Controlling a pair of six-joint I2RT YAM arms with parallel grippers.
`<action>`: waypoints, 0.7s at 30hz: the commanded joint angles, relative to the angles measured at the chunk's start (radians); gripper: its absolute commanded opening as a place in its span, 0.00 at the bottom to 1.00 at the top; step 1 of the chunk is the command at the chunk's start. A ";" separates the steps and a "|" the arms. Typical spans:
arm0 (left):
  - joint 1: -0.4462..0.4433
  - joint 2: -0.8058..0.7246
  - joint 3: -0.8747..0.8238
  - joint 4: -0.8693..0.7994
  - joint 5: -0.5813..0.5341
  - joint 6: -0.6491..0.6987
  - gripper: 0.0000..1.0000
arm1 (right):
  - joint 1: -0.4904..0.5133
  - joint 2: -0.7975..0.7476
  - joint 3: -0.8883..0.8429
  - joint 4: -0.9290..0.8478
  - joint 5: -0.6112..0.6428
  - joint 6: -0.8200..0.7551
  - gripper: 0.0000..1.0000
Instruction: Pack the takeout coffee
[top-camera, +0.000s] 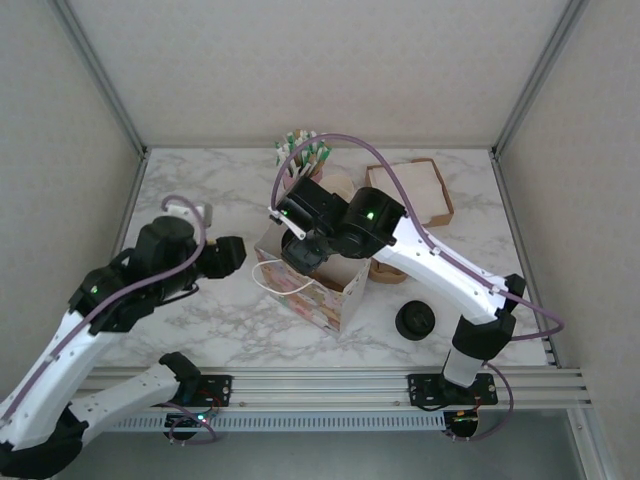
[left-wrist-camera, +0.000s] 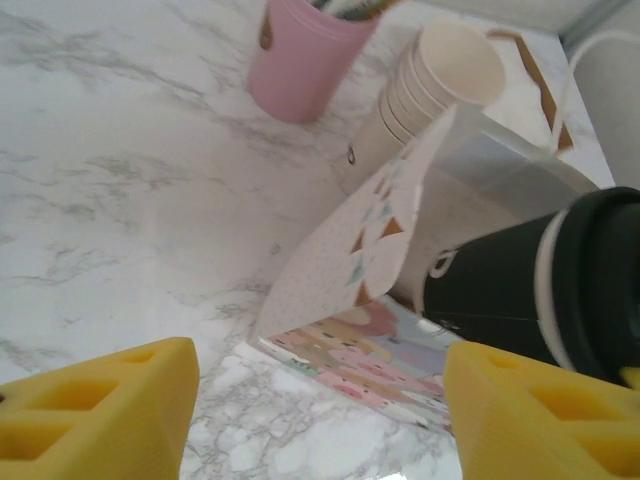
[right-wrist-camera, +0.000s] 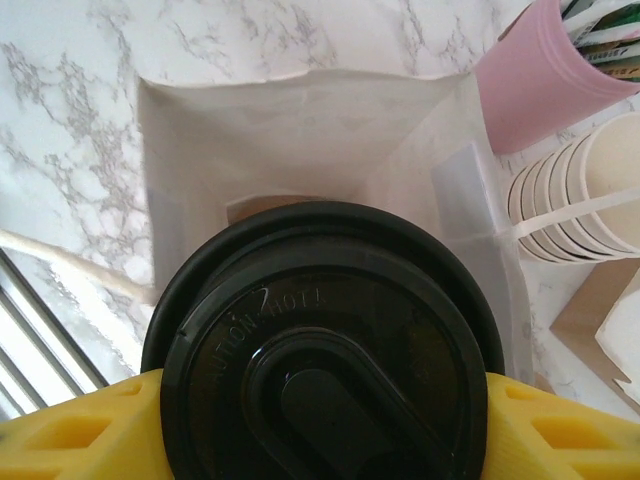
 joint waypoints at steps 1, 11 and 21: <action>0.080 0.076 0.046 0.032 0.240 0.098 0.62 | -0.021 0.008 -0.044 0.038 -0.045 -0.048 0.64; 0.268 0.196 0.054 0.085 0.402 0.131 0.61 | -0.057 0.027 -0.138 0.105 -0.114 -0.127 0.61; 0.310 0.213 -0.142 0.243 0.334 -0.031 0.57 | -0.063 0.045 -0.215 0.135 -0.126 -0.172 0.58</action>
